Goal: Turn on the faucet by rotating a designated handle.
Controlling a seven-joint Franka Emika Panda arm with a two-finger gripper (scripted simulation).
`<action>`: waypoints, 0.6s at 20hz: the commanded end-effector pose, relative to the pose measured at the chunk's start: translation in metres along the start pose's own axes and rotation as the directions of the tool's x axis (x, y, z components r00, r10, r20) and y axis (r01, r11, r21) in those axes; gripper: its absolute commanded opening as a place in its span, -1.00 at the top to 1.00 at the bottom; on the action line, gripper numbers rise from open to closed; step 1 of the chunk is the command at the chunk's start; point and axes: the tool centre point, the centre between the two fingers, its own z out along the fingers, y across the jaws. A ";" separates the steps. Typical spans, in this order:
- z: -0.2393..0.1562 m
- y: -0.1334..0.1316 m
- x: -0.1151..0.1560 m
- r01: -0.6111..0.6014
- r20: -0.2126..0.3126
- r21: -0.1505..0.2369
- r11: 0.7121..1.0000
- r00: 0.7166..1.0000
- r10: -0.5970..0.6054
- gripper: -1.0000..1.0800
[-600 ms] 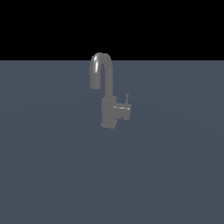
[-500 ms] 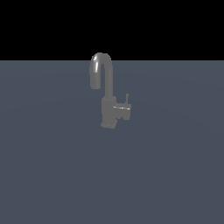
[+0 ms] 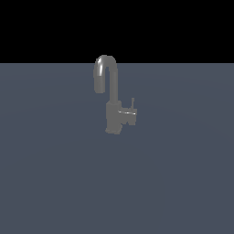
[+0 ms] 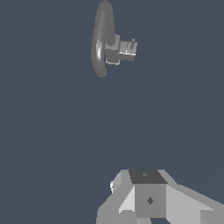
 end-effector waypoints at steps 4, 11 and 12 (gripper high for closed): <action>0.004 -0.001 0.019 -0.054 0.042 0.048 0.997 0.998 0.052 1.00; 0.013 -0.002 0.058 -0.167 0.133 0.137 0.976 0.980 0.149 1.00; 0.015 -0.001 0.064 -0.185 0.148 0.150 0.971 0.975 0.163 1.00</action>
